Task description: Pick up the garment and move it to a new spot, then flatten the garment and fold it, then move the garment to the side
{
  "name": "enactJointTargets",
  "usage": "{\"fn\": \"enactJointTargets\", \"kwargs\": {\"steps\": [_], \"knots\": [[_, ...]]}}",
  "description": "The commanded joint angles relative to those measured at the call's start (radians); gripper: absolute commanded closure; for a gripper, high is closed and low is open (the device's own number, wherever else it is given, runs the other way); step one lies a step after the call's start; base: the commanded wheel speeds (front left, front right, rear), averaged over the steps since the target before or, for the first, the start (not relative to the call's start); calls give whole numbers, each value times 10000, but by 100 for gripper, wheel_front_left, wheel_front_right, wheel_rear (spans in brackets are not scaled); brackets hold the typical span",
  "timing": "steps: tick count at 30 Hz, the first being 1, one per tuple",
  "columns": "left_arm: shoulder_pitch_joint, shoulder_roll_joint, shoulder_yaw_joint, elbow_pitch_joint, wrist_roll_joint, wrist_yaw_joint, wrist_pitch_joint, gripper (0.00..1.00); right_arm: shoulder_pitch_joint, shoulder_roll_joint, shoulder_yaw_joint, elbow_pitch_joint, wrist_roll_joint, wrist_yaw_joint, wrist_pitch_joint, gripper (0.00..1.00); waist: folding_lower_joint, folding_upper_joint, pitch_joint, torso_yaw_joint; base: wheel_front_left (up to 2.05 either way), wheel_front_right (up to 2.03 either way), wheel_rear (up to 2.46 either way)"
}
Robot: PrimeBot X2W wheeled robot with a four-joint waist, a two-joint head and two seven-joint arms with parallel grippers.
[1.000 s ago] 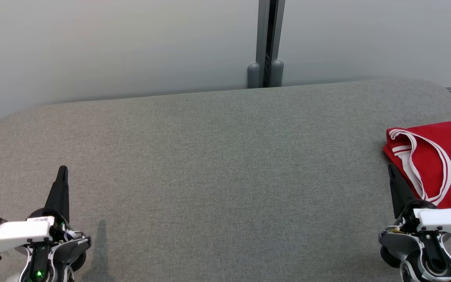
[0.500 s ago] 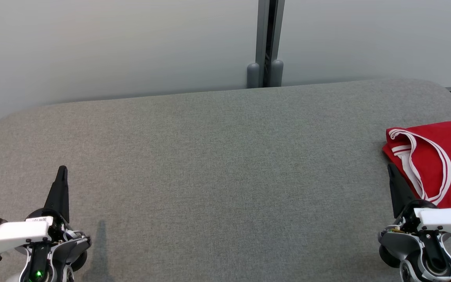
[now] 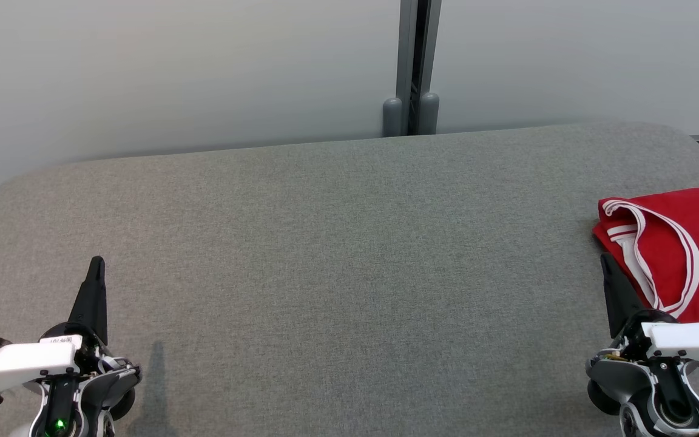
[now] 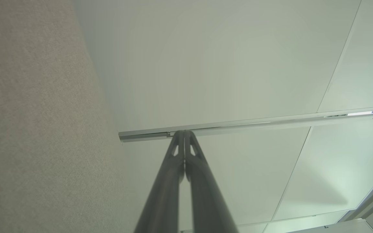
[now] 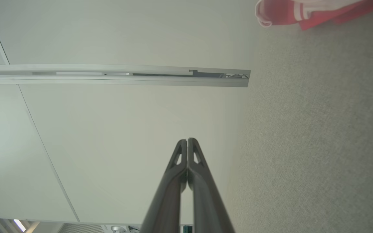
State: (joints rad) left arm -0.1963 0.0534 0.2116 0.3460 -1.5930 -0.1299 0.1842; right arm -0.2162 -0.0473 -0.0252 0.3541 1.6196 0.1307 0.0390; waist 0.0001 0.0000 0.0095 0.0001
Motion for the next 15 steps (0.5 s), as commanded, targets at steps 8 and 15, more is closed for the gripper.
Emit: {"fn": "enactJointTargets", "kwargs": {"steps": [8,15], "knots": [[-172,19,55,-1,81,-44,22,100,-61,-54,-7,0,19,0,14,100,-1,0,0,0,0,0,0],[-174,14,63,-1,91,-44,31,100,-61,-56,-10,0,19,0,14,100,-1,0,0,0,0,0,0]]}}
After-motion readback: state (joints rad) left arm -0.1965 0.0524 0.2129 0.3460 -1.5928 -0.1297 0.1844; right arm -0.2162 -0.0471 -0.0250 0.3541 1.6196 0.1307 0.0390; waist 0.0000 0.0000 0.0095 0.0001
